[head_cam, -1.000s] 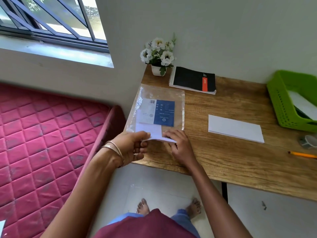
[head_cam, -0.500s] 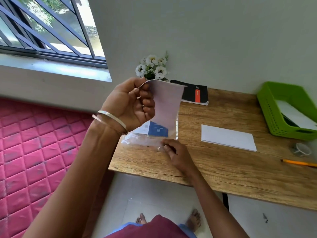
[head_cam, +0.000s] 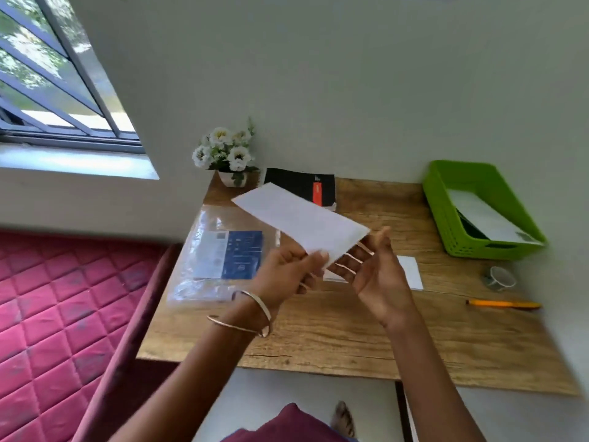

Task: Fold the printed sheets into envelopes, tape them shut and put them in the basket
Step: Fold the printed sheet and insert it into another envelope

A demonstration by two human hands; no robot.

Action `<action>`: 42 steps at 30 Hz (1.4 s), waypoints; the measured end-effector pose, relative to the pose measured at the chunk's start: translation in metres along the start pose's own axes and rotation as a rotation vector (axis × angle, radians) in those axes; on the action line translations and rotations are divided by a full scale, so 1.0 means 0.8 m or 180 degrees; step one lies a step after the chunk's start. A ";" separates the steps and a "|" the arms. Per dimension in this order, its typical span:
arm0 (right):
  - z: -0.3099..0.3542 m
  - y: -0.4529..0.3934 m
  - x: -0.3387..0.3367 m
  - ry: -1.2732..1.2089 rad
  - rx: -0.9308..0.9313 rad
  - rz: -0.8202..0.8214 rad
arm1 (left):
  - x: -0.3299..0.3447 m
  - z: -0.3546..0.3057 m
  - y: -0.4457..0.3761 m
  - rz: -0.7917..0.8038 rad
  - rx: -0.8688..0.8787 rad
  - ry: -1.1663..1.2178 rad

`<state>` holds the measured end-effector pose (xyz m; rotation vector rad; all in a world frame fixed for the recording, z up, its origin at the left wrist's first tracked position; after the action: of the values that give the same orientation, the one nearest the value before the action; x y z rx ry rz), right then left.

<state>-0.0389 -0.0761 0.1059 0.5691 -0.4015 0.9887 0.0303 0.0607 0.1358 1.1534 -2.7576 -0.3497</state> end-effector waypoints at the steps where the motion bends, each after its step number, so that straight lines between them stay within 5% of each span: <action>1: 0.010 0.001 -0.008 0.0114 -0.0004 -0.0098 | 0.016 0.011 -0.004 -0.0022 -0.0068 -0.0003; 4: 0.031 -0.005 -0.040 0.0705 -0.0048 -0.0483 | 0.058 0.039 -0.017 0.0072 -0.0302 -0.0275; 8: 0.045 -0.016 -0.087 0.0930 0.0064 -0.0759 | 0.107 0.053 -0.026 0.1057 -0.0398 -0.1308; 14: 0.061 -0.029 -0.142 0.1178 0.0237 -0.0850 | 0.120 -0.004 -0.059 -0.0094 0.1608 -0.3149; 20: 0.077 -0.032 -0.169 0.1501 0.0518 -0.0690 | 0.144 0.022 -0.103 0.0319 0.2195 -0.5339; 27: 0.085 -0.029 -0.177 0.1747 0.0699 -0.0176 | 0.155 0.037 -0.124 0.0494 0.2117 -0.5766; 42: 0.071 -0.041 -0.196 0.1422 0.0484 -0.0759 | 0.113 0.064 -0.131 0.0174 0.1538 -0.5649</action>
<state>-0.0919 -0.2288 0.0541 0.5012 0.1380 0.8886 0.0284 -0.0673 0.0620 0.9613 -4.5461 -1.2199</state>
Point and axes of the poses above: each hand's wrist, its own y-axis away from the middle knuckle, its own x-axis out of the palm, z = x × y, the point moved 6 cm from there along -y, towards the middle knuckle, and after that the axes turned 5 degrees about x, right-handed, at the moved point
